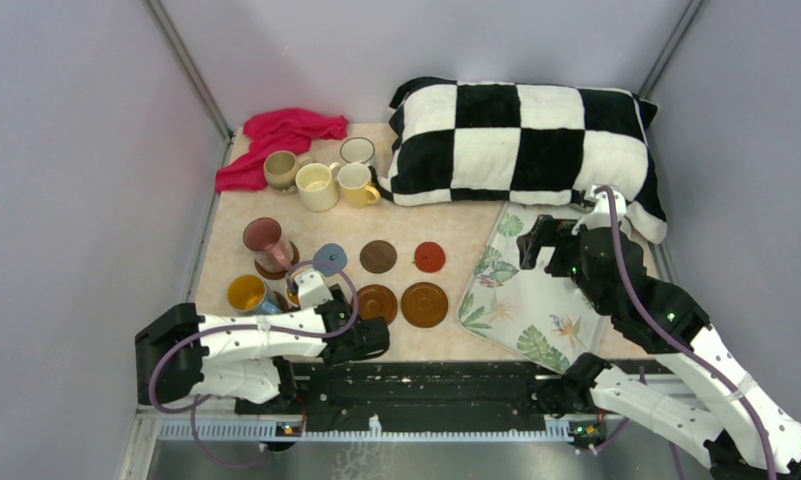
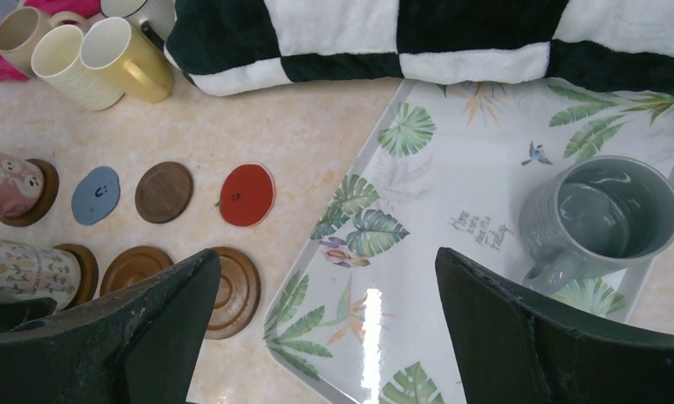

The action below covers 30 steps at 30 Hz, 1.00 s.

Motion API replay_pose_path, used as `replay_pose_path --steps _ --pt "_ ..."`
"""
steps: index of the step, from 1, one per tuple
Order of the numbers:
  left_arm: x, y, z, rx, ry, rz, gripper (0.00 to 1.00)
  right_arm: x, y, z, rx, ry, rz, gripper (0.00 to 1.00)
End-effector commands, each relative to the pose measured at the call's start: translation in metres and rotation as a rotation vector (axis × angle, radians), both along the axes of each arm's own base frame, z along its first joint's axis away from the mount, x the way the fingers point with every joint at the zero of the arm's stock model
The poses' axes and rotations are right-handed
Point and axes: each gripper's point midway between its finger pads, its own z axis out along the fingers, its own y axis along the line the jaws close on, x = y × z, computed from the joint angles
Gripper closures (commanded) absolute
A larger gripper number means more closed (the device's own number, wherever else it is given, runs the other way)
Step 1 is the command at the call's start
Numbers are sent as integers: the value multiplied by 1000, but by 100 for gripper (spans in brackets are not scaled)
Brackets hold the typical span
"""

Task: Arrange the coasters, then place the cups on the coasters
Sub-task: Place the cup on the coaster.

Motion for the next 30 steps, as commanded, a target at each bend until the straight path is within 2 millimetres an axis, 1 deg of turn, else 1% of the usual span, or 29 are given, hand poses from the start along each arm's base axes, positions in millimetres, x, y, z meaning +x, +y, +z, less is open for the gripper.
replay_pose_path --steps 1,2,3,4,10,18,21,24,30 --pt "3 -1 15 -27 -29 7 15 0 3 5 15 -18 14 1" --pt "3 0 16 -27 -30 8 8 0 3 6 15 -19 14 1" --pt "3 0 18 -27 -32 8 2 0 3 5 16 -19 14 1" --pt "3 1 21 -29 -35 8 1 0 3 5 16 -19 14 1" --pt "6 1 42 -44 -61 -1 1 0 4 3 9 -11 19 1" --pt "14 -4 77 -40 -103 -47 1 1 4 3 5 -7 18 1" --pt "19 -8 94 -23 -130 -73 1 1 4 3 3 -6 19 1" --pt "27 -17 113 -5 -157 -121 1 1 4 2 -1 -2 19 1" --pt "49 -52 145 -16 -193 -271 1 1 3 0 -10 7 14 1"
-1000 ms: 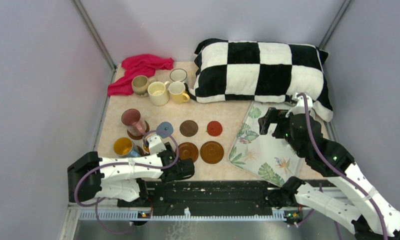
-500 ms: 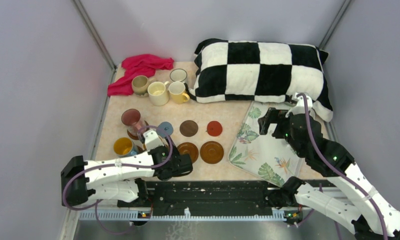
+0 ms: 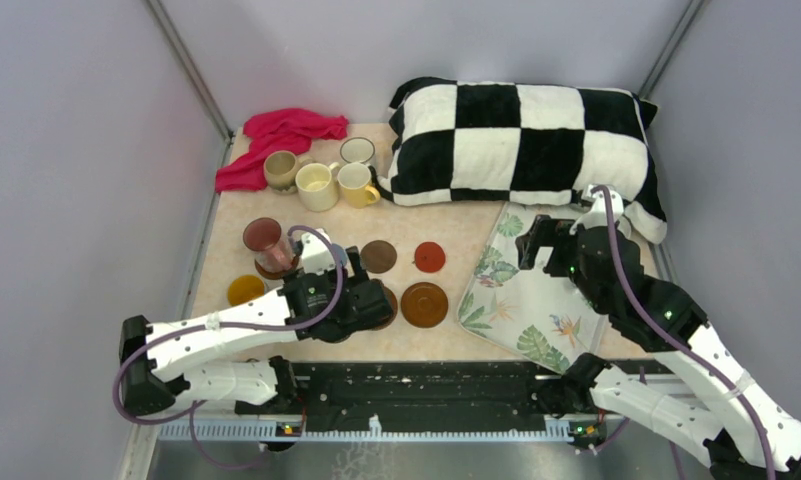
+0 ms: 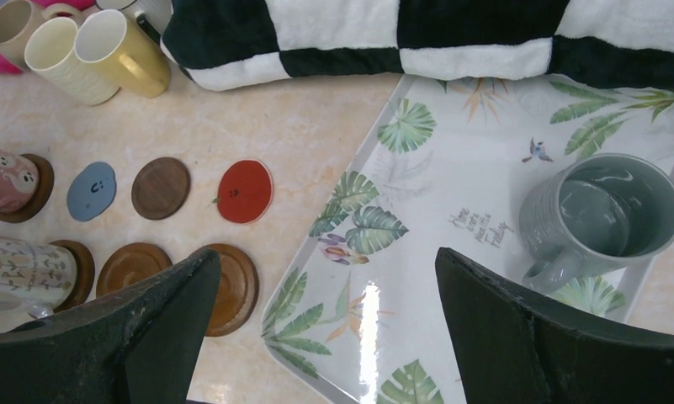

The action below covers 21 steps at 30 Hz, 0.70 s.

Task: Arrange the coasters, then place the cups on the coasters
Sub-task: Place the cup on the coaster, then pick up the cup from the tray.

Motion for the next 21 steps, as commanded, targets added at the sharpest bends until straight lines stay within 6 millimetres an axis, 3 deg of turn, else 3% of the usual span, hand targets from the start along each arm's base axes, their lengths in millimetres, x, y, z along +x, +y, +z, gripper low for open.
replay_pose_path --steps 1,10,15,21 --pt "24 -24 36 14 -83 -135 1 0 2 2 -3 1 11 1" --pt "62 -83 53 -54 -133 -411 1 0 -4 -6 -22 22 -23 1" --pt "74 -117 54 -72 -140 -555 1 2 -14 -23 -72 81 -100 1" --pt "86 -141 52 -109 -138 -649 1 -1 -35 -56 -126 165 -256 1"
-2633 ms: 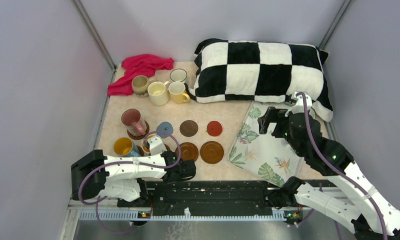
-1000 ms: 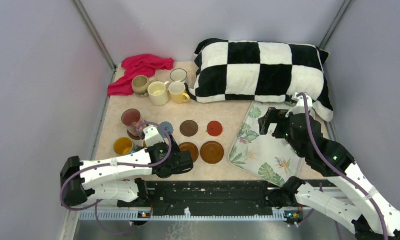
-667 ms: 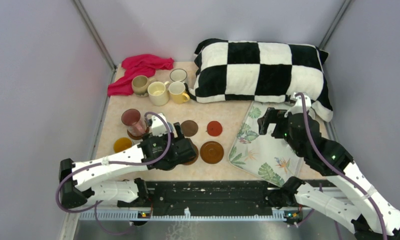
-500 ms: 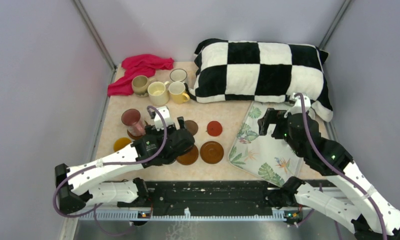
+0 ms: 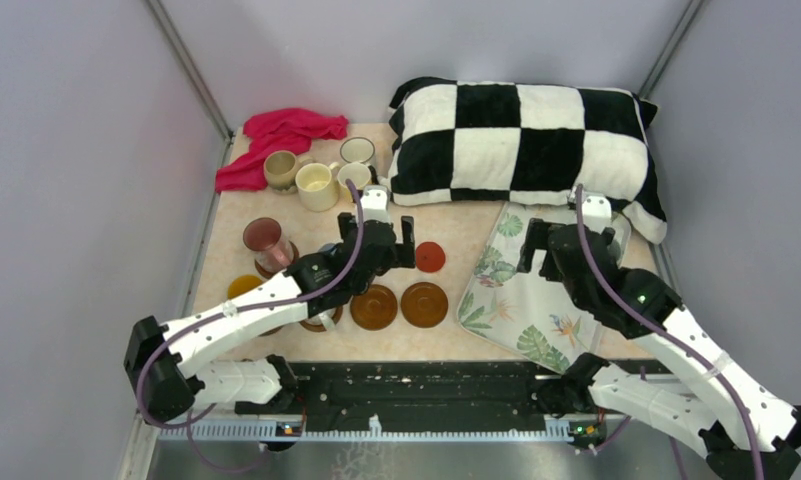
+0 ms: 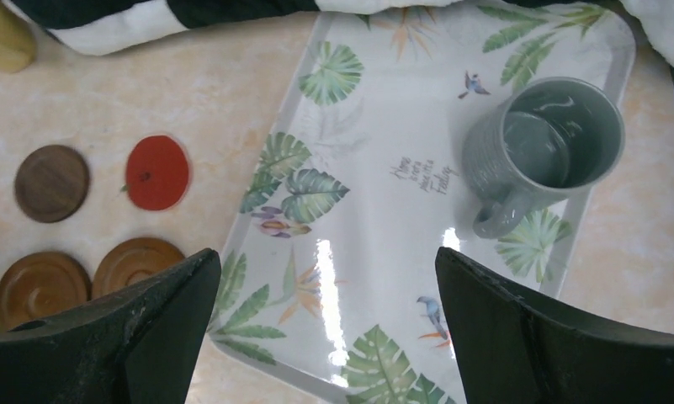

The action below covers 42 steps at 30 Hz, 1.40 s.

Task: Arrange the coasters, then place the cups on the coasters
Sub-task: Pick up the cup from the tray.

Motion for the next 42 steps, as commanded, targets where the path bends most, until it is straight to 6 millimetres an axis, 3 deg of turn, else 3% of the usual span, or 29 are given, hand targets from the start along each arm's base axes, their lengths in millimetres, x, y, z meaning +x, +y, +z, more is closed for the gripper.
replay_pose_path --steps 1,13,19,28,35,42 --pt "10 -32 20 -71 -55 -137 1 -4 -22 -25 -46 56 -151 1" --pt "23 -59 16 -105 -44 -252 1 4 -72 -62 13 99 -454 1" --pt "27 -67 15 -109 -39 -296 1 15 -93 -91 57 158 -564 1" --pt "26 -64 20 -126 -43 -319 1 35 -108 -144 184 229 -599 2" --pt "18 -56 20 -126 -35 -327 1 47 -118 -157 161 221 -642 6" --pt "14 -49 23 -127 -44 -318 1 47 -123 -173 136 238 -667 19"
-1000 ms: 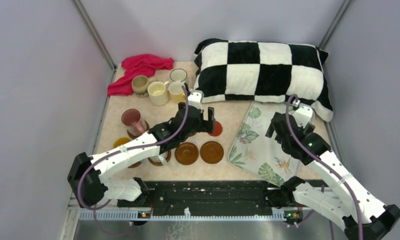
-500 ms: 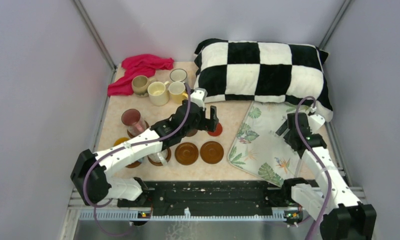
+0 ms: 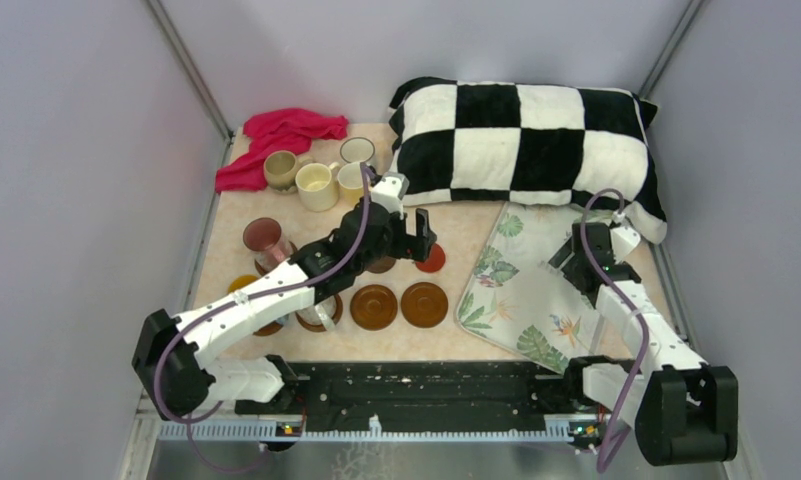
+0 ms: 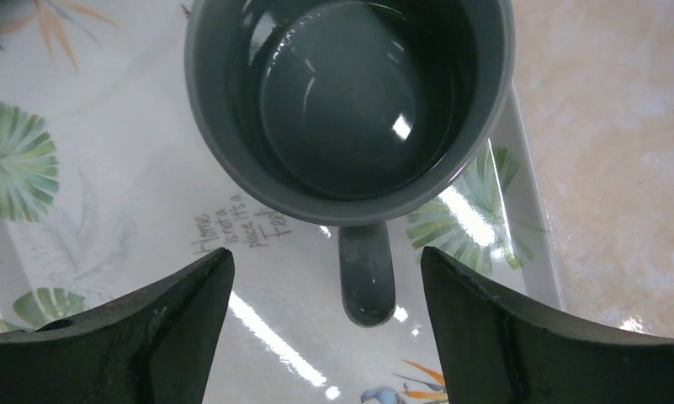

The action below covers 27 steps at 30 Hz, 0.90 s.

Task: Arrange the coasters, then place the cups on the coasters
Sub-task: Pick up the cup from the tray.

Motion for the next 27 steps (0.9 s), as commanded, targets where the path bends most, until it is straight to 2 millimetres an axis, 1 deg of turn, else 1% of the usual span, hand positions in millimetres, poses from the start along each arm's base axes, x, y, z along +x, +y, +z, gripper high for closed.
replay_pose_path --steps 1,6,11,14,15,18,21,25,26,27 --pt "-2 4 17 -30 -40 -8 1 7 -8 -2 -26 -35 -29 21" --pt "-3 4 16 -34 -39 -12 1 4 -8 -13 -23 -28 -34 34" --pt "-4 5 18 -40 -45 -15 1 4 -9 -20 -24 -14 -45 41" --pt "-3 6 20 -41 -51 -15 1 5 -9 -23 -20 -19 -44 47" --pt "-3 7 20 -38 -52 -13 1 5 -9 -24 -21 -21 -44 50" --pt "-1 8 24 -33 -59 -10 1 5 -8 -25 -22 -15 -38 65" --pt "0 10 28 -32 -68 -7 1 7 -9 -21 -28 -18 -29 77" --pt "0 13 32 -27 -76 -1 1 9 -9 -13 -36 -34 -14 97" --pt "1 14 34 -27 -78 1 1 11 -8 -11 -34 -39 -8 100" --pt "1 14 35 -27 -78 0 1 11 -7 -9 -33 -42 -1 100"
